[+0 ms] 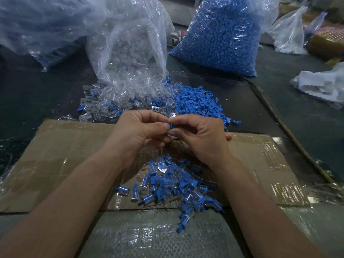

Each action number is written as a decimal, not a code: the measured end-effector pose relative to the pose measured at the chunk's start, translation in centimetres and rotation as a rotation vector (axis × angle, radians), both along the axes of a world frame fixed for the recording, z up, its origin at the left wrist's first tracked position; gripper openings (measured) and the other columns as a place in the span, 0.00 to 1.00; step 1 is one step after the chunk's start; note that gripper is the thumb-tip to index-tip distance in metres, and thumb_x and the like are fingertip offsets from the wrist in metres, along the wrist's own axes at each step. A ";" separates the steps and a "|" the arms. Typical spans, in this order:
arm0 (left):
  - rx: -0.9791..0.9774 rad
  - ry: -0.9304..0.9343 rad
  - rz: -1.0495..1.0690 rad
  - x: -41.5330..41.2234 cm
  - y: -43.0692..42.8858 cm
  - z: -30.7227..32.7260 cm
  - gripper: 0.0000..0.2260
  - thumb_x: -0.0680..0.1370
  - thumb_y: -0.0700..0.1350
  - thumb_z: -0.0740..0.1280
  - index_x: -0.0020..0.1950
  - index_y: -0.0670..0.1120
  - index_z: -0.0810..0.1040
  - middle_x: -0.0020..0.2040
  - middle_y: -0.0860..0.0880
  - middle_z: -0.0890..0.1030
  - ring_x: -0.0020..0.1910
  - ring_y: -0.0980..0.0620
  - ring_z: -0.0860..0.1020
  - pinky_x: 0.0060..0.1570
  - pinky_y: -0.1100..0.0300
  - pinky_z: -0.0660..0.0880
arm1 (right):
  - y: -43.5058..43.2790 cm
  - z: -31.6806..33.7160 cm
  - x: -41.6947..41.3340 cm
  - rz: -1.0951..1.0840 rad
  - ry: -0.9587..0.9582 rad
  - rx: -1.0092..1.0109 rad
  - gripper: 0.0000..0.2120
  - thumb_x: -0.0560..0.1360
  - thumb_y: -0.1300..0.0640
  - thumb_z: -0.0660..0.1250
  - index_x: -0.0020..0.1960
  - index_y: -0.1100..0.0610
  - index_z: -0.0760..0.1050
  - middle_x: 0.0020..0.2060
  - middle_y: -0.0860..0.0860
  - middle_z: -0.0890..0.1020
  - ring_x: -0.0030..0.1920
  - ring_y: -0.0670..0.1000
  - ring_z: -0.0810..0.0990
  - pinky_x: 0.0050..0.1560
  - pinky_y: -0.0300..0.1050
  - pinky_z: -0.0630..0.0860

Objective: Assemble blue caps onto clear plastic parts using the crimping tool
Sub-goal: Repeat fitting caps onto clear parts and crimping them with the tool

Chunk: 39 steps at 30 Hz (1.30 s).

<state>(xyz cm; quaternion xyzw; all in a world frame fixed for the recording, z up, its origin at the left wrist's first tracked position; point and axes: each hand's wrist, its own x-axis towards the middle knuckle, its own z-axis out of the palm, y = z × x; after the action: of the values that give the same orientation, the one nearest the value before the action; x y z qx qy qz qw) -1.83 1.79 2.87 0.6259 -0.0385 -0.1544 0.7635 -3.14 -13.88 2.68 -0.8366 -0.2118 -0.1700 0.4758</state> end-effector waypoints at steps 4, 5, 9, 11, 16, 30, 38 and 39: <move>0.032 -0.013 0.023 0.0 -0.1 0.1 0.04 0.60 0.39 0.71 0.34 0.44 0.80 0.31 0.43 0.82 0.28 0.50 0.81 0.27 0.64 0.77 | 0.0 0.1 0.0 -0.005 -0.044 -0.052 0.11 0.67 0.66 0.71 0.50 0.63 0.80 0.41 0.45 0.79 0.44 0.40 0.78 0.46 0.29 0.75; 0.038 -0.024 0.032 -0.1 -0.1 0.2 0.03 0.60 0.40 0.71 0.33 0.44 0.80 0.31 0.43 0.82 0.28 0.50 0.81 0.28 0.64 0.77 | 0.0 0.1 0.0 -0.007 -0.050 -0.057 0.11 0.67 0.66 0.71 0.50 0.63 0.80 0.41 0.45 0.79 0.44 0.40 0.78 0.46 0.29 0.75; 0.053 -0.049 0.058 -0.1 -0.2 0.3 0.08 0.66 0.32 0.70 0.30 0.44 0.80 0.29 0.43 0.81 0.27 0.50 0.79 0.27 0.64 0.76 | 0.1 0.0 0.0 -0.005 -0.031 -0.040 0.11 0.67 0.66 0.72 0.50 0.64 0.80 0.41 0.47 0.80 0.44 0.45 0.80 0.47 0.35 0.77; 0.055 -0.048 0.065 -0.1 -0.2 0.3 0.09 0.68 0.31 0.69 0.31 0.44 0.80 0.28 0.44 0.80 0.26 0.51 0.78 0.27 0.64 0.75 | 0.2 0.0 0.0 -0.007 -0.021 -0.046 0.11 0.67 0.66 0.72 0.50 0.64 0.80 0.42 0.47 0.80 0.44 0.45 0.80 0.48 0.35 0.77; 0.038 -0.027 0.080 -0.2 -0.3 0.3 0.06 0.67 0.32 0.70 0.32 0.42 0.80 0.28 0.44 0.80 0.26 0.51 0.78 0.27 0.64 0.75 | 0.0 0.4 0.0 0.001 0.006 -0.084 0.13 0.67 0.63 0.73 0.51 0.61 0.80 0.42 0.44 0.80 0.44 0.45 0.80 0.49 0.35 0.77; -0.086 0.084 0.196 0.0 0.1 0.1 0.05 0.63 0.36 0.70 0.38 0.40 0.79 0.30 0.44 0.80 0.29 0.51 0.78 0.28 0.63 0.77 | -5.9 2.1 0.9 -0.138 0.655 -0.451 0.29 0.59 0.42 0.74 0.59 0.42 0.71 0.50 0.36 0.72 0.54 0.41 0.71 0.51 0.35 0.64; -0.071 0.036 0.192 0.1 0.0 0.4 0.07 0.62 0.37 0.69 0.39 0.39 0.77 0.28 0.48 0.80 0.28 0.53 0.79 0.28 0.66 0.76 | -4.4 1.8 0.8 -0.080 0.683 -0.756 0.39 0.58 0.40 0.75 0.66 0.44 0.66 0.49 0.41 0.66 0.55 0.46 0.63 0.55 0.47 0.66; -0.076 0.036 0.187 0.1 0.0 0.5 0.08 0.61 0.38 0.69 0.39 0.39 0.77 0.28 0.48 0.80 0.27 0.54 0.79 0.28 0.67 0.76 | -4.2 1.7 0.7 -0.090 0.673 -0.758 0.38 0.59 0.40 0.76 0.65 0.45 0.66 0.47 0.40 0.65 0.54 0.46 0.64 0.53 0.46 0.66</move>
<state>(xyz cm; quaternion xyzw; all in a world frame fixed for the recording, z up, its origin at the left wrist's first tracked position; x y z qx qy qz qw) -1.74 1.81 3.34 0.5943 0.0281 -0.0919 0.7985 -2.44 -18.08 4.42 -0.9672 -0.0573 0.1771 0.1729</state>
